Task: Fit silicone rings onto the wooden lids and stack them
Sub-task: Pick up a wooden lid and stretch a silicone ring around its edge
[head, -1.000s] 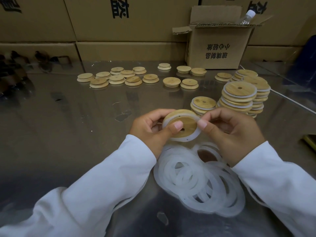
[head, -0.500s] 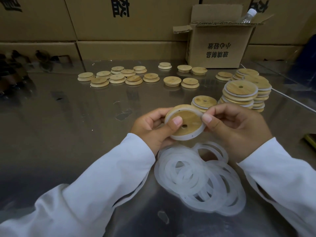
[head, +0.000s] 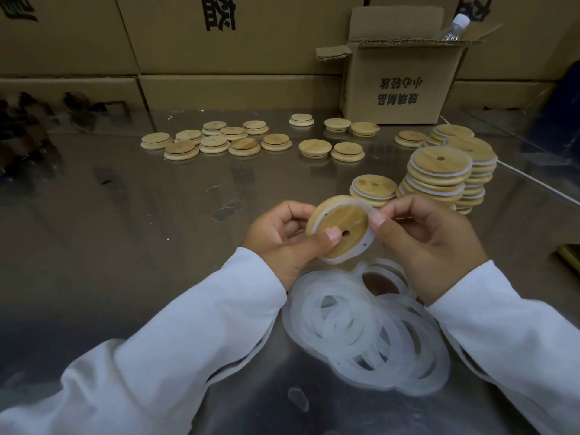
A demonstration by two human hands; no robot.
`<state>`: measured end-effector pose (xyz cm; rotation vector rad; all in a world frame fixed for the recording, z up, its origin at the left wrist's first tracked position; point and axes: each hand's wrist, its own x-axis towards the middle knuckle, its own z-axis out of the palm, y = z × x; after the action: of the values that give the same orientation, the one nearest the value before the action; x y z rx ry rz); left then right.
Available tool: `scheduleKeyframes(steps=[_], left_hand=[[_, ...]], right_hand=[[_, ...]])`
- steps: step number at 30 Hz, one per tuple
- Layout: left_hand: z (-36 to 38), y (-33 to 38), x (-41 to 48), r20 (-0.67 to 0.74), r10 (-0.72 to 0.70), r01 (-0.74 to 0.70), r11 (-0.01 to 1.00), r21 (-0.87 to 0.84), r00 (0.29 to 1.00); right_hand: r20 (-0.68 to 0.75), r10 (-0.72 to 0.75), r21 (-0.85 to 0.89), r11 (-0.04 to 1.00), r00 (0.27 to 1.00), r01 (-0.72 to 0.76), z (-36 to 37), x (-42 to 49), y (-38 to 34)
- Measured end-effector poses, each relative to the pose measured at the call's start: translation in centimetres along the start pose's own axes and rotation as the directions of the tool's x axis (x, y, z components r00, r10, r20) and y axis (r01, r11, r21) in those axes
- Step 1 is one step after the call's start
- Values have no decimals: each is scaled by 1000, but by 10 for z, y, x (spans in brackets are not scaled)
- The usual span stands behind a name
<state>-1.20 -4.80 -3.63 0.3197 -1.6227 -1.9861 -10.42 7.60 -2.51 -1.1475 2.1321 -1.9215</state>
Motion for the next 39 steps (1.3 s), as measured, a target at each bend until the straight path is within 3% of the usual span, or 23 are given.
scheduleKeyframes(steps=[6,14,21,28,36,39], left_hand=[[-3,0,0,-22,-26,25,999,-29,999],[4,5,1,-25,-112,103,965,-241,993],[-1,6,-1,-24,-41,37,989,-142,999],[2,5,-1,-51,-63,49,969,-243,997],[0,0,-3,-29,34,-30,990,141,999],[-2,3,-3,-20,40,-36,984,173,999]], right_hand=[[48,32,-35,999,998,-30,-1,1,-2],[77,12,-58,998,997,-8,-6,4,-5],[37,31,109,993,999,-35,-5,0,-6],[-14,88,175,981,996,-84,3,-4,-6],[15,-26,-121,992,1000,28,2,-7,-4],[44,-20,-116,993,999,25,1,-6,-4]])
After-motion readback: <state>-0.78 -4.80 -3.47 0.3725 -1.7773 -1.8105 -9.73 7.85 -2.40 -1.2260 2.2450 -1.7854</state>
